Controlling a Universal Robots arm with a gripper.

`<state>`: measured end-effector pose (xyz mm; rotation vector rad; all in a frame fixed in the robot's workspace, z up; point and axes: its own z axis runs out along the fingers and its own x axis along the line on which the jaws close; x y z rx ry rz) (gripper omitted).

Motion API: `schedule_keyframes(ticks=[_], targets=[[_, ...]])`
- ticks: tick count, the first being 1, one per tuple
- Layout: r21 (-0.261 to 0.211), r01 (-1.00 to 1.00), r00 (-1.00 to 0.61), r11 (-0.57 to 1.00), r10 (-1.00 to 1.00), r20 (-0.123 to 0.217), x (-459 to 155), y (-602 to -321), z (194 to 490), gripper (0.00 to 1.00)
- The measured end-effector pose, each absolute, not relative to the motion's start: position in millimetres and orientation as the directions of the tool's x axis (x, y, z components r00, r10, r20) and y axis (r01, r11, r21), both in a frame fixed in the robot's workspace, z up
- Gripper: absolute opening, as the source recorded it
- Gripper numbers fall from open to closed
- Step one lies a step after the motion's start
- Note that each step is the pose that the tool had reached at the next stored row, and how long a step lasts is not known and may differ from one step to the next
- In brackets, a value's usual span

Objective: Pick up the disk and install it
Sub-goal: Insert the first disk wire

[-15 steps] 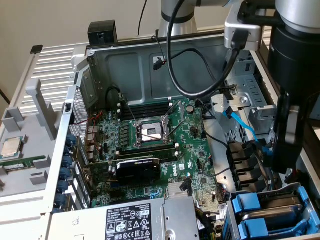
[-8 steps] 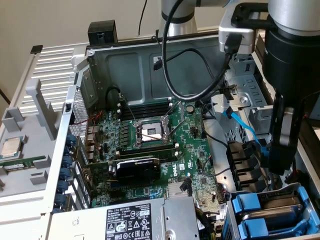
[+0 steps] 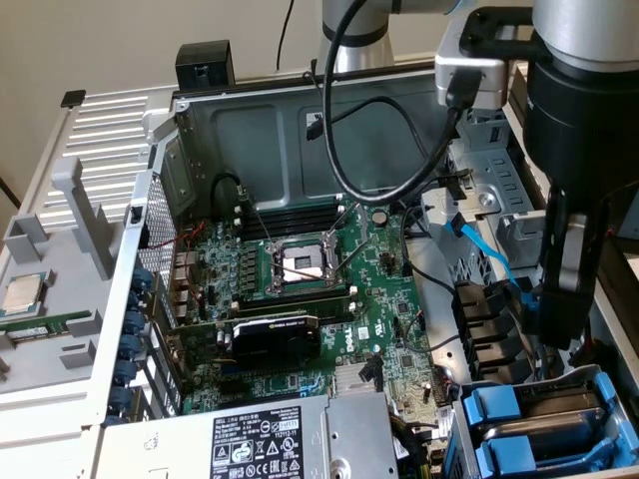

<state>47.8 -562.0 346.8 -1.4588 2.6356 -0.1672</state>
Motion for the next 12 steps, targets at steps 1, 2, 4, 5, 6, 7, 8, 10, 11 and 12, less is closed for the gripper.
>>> schedule_keyframes(ticks=[1,2,4,5,6,7,8,10,11,12], targets=[[-0.157,-0.835,-0.527,0.528,-0.848,-0.055,47.8,-562.0,346.8,0.52],[-0.157,-0.835,-0.527,0.528,-0.848,-0.055,47.8,-562.0,346.8,0.52],[-0.157,-0.835,-0.527,0.528,-0.848,-0.055,47.8,-562.0,346.8,0.50],[-0.157,-0.835,-0.527,0.528,-0.848,-0.055,47.8,-562.0,346.8,0.43],[-0.157,-0.835,-0.527,0.528,-0.848,-0.055,47.8,-562.0,346.8,0.43],[-0.157,-0.835,-0.527,0.528,-0.848,-0.055,47.8,-562.0,346.8,0.37],[-0.157,-0.835,-0.527,0.528,-0.848,-0.055,47.8,-562.0,346.8,0.35],[-0.157,-0.835,-0.527,0.528,-0.848,-0.055,47.8,-562.0,346.8,0.35],[-0.157,-0.835,-0.527,0.528,-0.848,-0.055,47.8,-562.0,346.8,0.35],[-0.157,-0.835,-0.527,0.528,-0.848,-0.055,47.8,-562.0,346.8,0.35]])
